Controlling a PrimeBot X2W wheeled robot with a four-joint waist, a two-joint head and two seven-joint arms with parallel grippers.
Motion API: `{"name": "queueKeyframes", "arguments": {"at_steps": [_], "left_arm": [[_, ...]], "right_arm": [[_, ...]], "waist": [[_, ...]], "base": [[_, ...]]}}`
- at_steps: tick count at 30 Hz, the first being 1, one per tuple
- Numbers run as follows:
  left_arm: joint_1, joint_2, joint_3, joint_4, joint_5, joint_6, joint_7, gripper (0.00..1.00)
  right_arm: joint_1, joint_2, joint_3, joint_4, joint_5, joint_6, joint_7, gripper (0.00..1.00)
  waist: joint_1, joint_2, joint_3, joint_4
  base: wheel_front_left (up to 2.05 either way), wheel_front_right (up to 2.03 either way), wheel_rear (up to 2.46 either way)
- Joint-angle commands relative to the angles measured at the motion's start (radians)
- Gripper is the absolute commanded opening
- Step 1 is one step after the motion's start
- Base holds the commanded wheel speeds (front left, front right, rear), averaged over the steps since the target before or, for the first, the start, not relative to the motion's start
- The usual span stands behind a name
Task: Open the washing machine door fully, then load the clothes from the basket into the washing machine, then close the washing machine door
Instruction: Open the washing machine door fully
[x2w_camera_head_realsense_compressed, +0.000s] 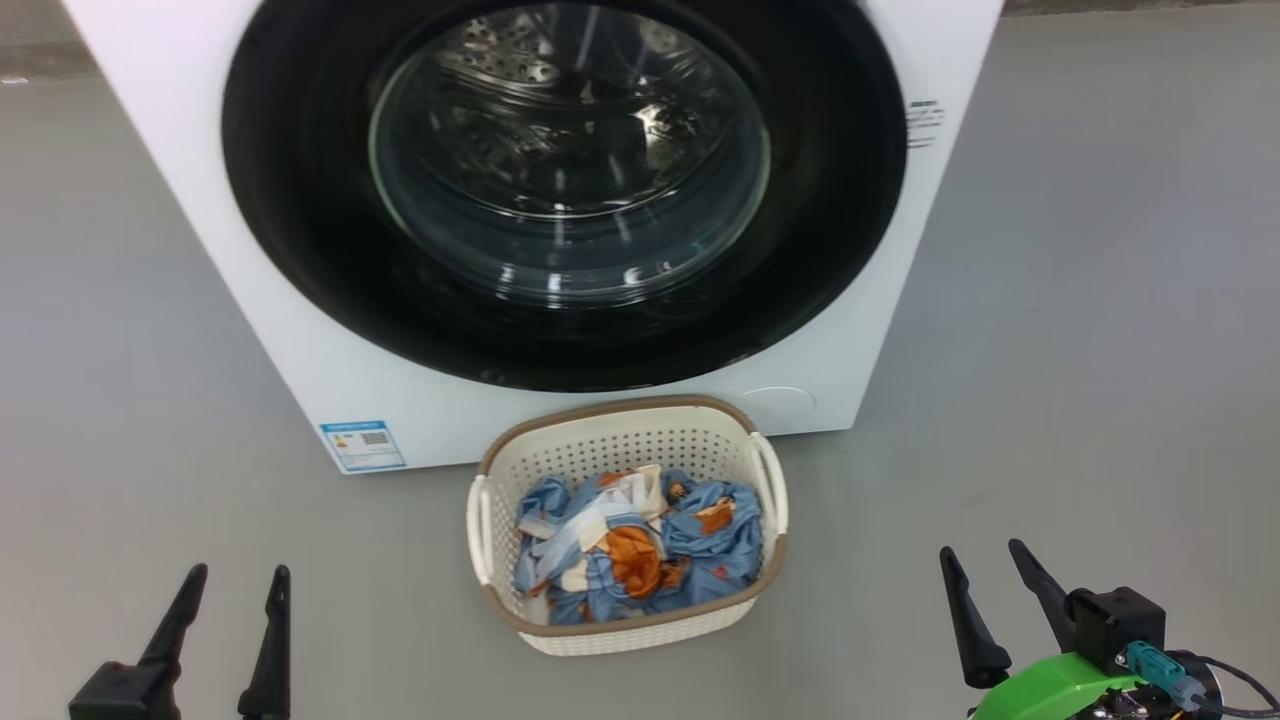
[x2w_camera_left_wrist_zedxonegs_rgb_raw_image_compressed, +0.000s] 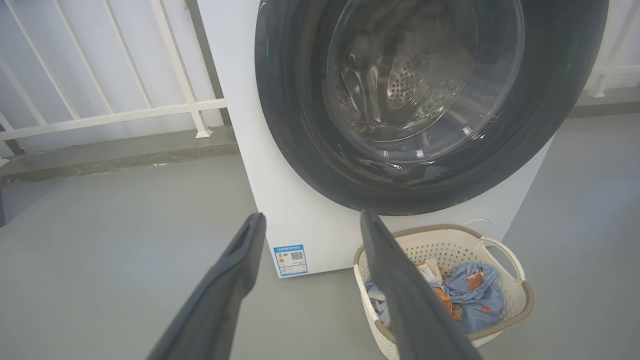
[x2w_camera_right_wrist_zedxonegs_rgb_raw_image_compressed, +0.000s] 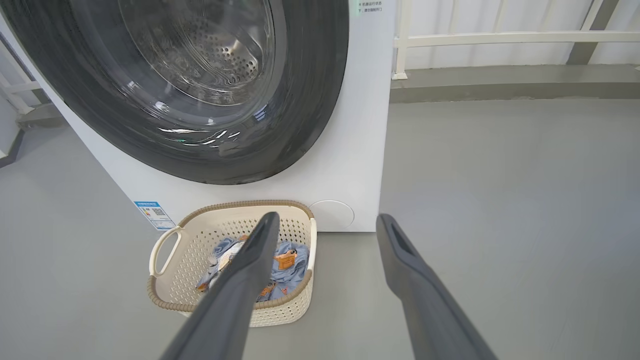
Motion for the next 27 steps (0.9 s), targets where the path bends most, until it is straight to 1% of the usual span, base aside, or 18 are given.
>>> {"name": "queueKeyframes", "arguments": {"at_steps": [1,12,18,23,27], "left_arm": [[-0.033,0.019,0.033,-0.017,0.013,-0.001,-0.01,1.0],[-0.033,0.021,0.026,-0.018,0.003,-0.001,-0.01,1.0],[-0.039,0.027,0.008,-0.012,-0.039,-0.001,-0.01,1.0],[-0.041,0.034,-0.005,-0.022,-0.056,-0.001,-0.01,1.0],[-0.042,0.033,-0.01,-0.025,-0.06,-0.001,-0.01,1.0]], "right_arm": [[-0.038,-0.008,0.034,-0.025,0.001,0.002,-0.012,1.0],[-0.04,-0.008,0.051,-0.023,0.013,0.002,-0.012,1.0],[-0.042,-0.008,0.055,-0.024,0.016,0.002,-0.012,1.0],[-0.042,-0.008,0.053,-0.028,0.016,0.002,-0.012,1.0],[-0.043,-0.008,0.052,-0.031,0.017,0.002,-0.012,1.0]], "waist": [[0.0,-0.0001,0.0,0.001],[0.0,-0.0001,0.006,-0.002],[0.0,-0.0001,0.013,-0.006],[0.0,-0.0001,0.017,-0.008],[0.0,-0.0001,0.021,-0.009]], "base": [[1.23,1.23,-2.46],[1.23,1.23,-2.46],[1.27,1.08,-2.35],[0.98,0.64,-1.61],[0.45,0.45,-0.91]]}}
